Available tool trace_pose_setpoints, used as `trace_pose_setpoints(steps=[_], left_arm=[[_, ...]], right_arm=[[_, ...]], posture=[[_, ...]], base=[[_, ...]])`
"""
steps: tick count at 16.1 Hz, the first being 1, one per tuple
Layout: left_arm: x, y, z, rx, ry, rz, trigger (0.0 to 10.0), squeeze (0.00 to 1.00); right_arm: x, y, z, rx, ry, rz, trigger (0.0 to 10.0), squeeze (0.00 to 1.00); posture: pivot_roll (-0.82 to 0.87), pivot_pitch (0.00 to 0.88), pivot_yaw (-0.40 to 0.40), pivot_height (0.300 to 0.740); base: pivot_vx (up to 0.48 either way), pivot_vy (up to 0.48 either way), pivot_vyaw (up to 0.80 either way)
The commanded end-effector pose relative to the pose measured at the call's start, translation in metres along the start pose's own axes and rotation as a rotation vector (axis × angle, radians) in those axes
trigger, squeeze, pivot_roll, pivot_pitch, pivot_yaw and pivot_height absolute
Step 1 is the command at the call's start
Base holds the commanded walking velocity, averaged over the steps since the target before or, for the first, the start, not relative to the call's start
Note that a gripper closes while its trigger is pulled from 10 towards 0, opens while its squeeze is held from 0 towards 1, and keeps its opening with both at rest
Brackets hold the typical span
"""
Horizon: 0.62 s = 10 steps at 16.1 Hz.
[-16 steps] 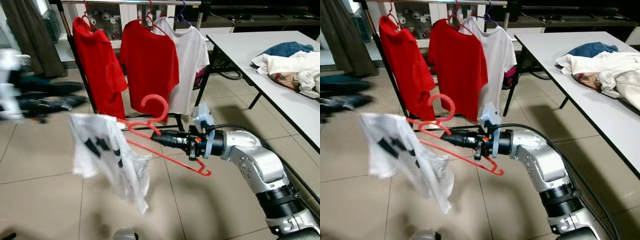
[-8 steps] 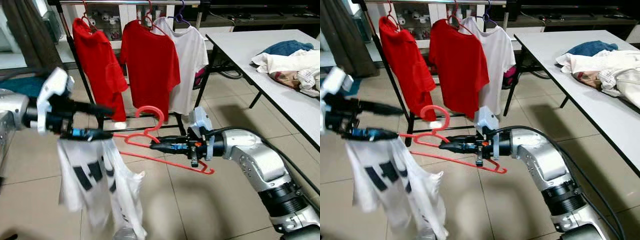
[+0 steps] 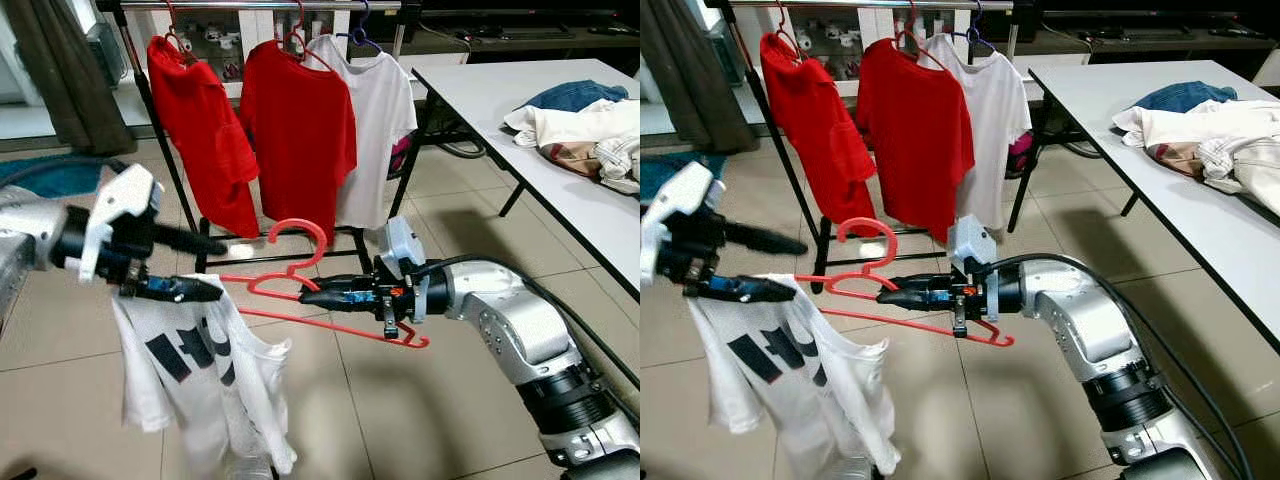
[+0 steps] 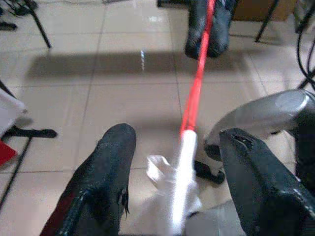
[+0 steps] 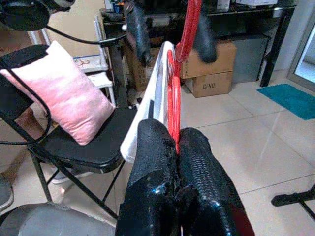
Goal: Hang hanger
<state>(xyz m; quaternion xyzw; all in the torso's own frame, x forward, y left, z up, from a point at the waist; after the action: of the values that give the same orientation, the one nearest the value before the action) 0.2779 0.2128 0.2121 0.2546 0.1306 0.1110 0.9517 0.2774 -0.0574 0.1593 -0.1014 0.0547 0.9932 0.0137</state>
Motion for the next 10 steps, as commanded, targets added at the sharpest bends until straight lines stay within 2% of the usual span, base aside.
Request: trace_pose_setpoints(steps=[1,3,10], left_arm=[[-0.0002,0.0018,-0.0032,0.048,-0.011,0.016,0.0,0.0],[0.0051,0.0035,-0.0117,0.13,-0.031,0.072,0.0,0.0],[0.0056,-0.0038,-0.0092,0.104,-0.032,0.058,0.0,0.0]], right_arm=[[-0.0051,-0.0001,0.0092,-0.014,0.048,-0.002,10.0,0.0],[-0.0047,-0.0002,0.008,-0.01,0.048,0.002,10.0,0.0],[-0.0044,0.0006,0.0087,-0.011,0.048,0.008,10.0,0.0]], posture=[[0.07,0.0,0.049,0.74],[0.07,0.0,0.047,0.74],[0.06,0.0,0.049,0.74]], base=[[0.0,0.0,0.0],[0.0,0.0,0.0],[0.0,0.0,0.0]])
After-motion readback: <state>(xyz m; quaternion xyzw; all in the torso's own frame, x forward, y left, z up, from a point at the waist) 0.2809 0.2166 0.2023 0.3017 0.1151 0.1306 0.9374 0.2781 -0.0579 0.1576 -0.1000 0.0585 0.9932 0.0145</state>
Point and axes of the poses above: a point about 5 cm out from each wrist's last joint towards the gripper, its own y axis pointing back from the gripper into the wrist, its own z axis along the axis of the wrist's last joint, x = y × z, the point moved 3 cm from there along -y, pointing out of the wrist towards the gripper, and after that the axes turned 14 degrees about y, right-handed, at the moved point
